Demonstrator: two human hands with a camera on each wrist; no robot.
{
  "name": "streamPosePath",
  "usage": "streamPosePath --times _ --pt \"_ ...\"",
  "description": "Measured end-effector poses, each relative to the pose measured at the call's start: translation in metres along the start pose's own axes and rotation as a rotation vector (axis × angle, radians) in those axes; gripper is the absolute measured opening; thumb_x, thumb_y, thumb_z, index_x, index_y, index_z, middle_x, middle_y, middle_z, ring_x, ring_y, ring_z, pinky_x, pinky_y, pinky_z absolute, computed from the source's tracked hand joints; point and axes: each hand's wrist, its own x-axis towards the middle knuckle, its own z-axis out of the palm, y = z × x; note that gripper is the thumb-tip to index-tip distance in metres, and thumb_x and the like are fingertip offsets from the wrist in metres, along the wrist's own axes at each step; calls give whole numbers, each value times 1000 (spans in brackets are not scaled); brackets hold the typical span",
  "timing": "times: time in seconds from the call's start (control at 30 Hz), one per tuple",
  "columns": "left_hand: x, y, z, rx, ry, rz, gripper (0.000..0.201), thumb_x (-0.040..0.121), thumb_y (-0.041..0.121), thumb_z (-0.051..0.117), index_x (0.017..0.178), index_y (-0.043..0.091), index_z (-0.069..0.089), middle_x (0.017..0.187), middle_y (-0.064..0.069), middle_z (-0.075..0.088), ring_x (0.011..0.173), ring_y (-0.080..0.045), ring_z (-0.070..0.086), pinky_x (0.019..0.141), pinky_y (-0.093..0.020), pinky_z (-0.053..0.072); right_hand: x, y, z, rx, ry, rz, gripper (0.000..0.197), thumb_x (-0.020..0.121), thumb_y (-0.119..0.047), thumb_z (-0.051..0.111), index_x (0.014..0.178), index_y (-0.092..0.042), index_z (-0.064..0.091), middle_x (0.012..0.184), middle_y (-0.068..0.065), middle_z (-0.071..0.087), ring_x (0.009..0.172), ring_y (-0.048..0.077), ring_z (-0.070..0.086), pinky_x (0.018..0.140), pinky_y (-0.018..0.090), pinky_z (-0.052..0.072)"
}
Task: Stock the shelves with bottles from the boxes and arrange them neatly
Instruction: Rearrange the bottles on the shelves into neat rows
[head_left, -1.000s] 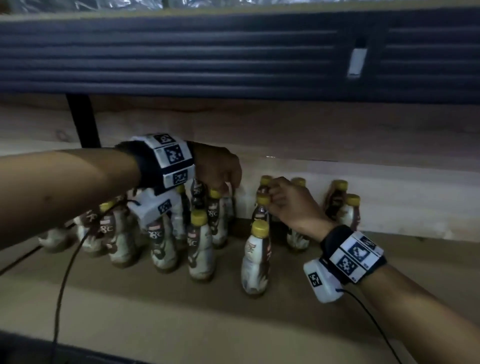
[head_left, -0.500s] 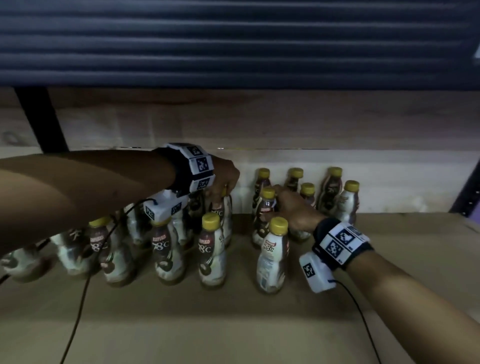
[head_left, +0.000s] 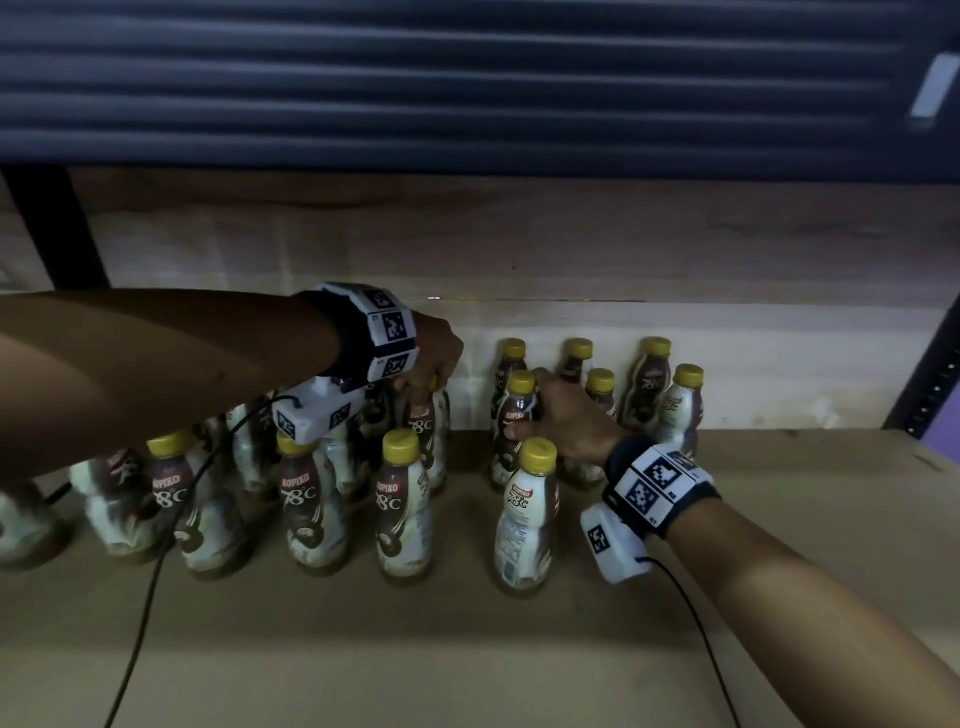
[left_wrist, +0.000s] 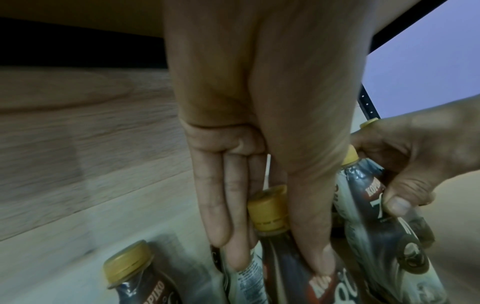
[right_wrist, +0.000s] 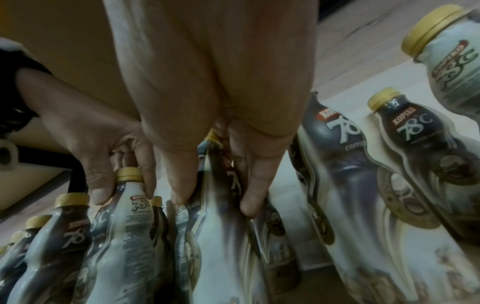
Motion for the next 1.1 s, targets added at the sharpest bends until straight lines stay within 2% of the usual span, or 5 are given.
streamPosePath --times 0.23,0.37,0.53,0.87,1.1 --pt "3 -8 -2 -26 -19 -15 32 74 9 83 103 -1 73 69 -8 68 42 15 50 45 -2 36 1 -1 0 5 -8 2 51 84 -18 76 126 -9 48 117 7 65 109 23 62 100 45 49" --pt "5 -12 4 -42 85 -94 34 75 5 81 57 31 70 42 24 56 39 11 54 41 -8 42 3 0 0 -8 -8 -1 53 84 -19 76 127 -9 48 117 6 65 108 21 62 100 43 49" --pt "5 -7 -1 -66 -14 -63 43 76 14 82 113 -2 68 66 1 68 61 -6 58 59 -15 44 4 -1 -2 -41 2 -6 53 85 -22 76 127 -10 46 116 6 64 108 22 62 97 40 50" --pt "-40 -61 -37 -90 157 -164 41 69 39 85 101 31 62 94 -3 68 85 -18 63 86 -40 56 17 -76 -62 -370 81 -354 31 93 -27 65 121 -14 59 118 3 64 103 18 60 88 35 52" --pt "-86 -125 -13 -58 11 -247 47 75 28 83 118 27 64 111 -10 67 70 -10 57 53 -23 47 66 -145 -33 -919 -214 -587 30 99 -33 51 123 -15 56 120 8 61 102 27 58 87 41 49"
